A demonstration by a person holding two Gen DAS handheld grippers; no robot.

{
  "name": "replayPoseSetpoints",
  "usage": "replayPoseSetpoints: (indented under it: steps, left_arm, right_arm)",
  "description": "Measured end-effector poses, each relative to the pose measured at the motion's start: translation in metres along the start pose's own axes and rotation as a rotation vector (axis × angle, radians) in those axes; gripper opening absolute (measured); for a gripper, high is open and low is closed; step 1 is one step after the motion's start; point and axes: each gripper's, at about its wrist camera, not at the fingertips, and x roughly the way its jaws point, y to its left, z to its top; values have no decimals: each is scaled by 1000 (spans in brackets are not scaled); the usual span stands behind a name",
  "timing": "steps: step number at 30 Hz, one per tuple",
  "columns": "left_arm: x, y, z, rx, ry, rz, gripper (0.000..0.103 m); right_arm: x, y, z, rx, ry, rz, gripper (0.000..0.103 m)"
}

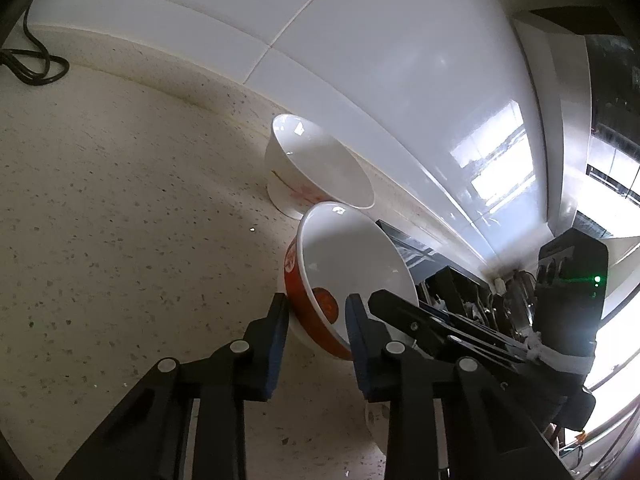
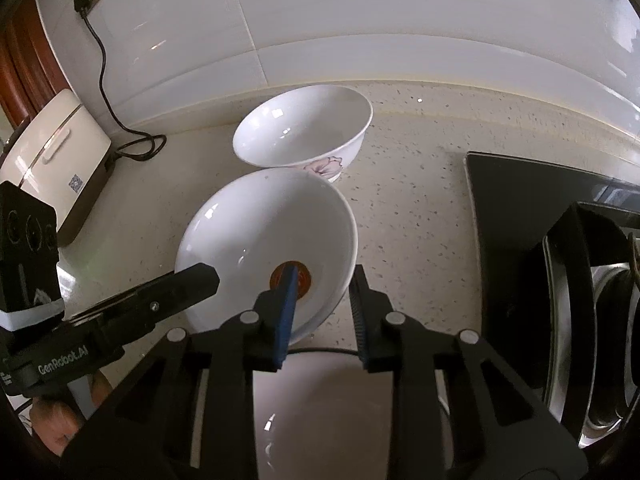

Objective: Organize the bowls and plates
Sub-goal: 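Close both grippers on the rim of the red-outside white bowl, then lift the bowl with both grippers and carry it over the plate stack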

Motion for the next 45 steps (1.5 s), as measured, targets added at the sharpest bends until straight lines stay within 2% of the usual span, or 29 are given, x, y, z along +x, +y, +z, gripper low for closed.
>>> replayPoseSetpoints:
  steps: [12, 17, 23, 32, 45]
  left_arm:
    - [-18, -2, 1, 9, -57, 37, 23]
    - [-34, -13, 1, 37, -80, 52, 23]
    - [-59, -14, -10, 22, -85, 54, 22]
    - [-113, -4, -32, 0, -127, 99, 21]
    - [-195, 30, -69, -23, -240, 175, 20]
  right_arm:
    - [-17, 14, 1, -39, -56, 25, 29]
    - [-35, 21, 3, -39, -83, 34, 29]
    - [-52, 39, -8, -56, -93, 39, 29]
    - [-75, 90, -36, -101, -113, 48, 30]
    - [-86, 173, -76, -187, -115, 126, 29]
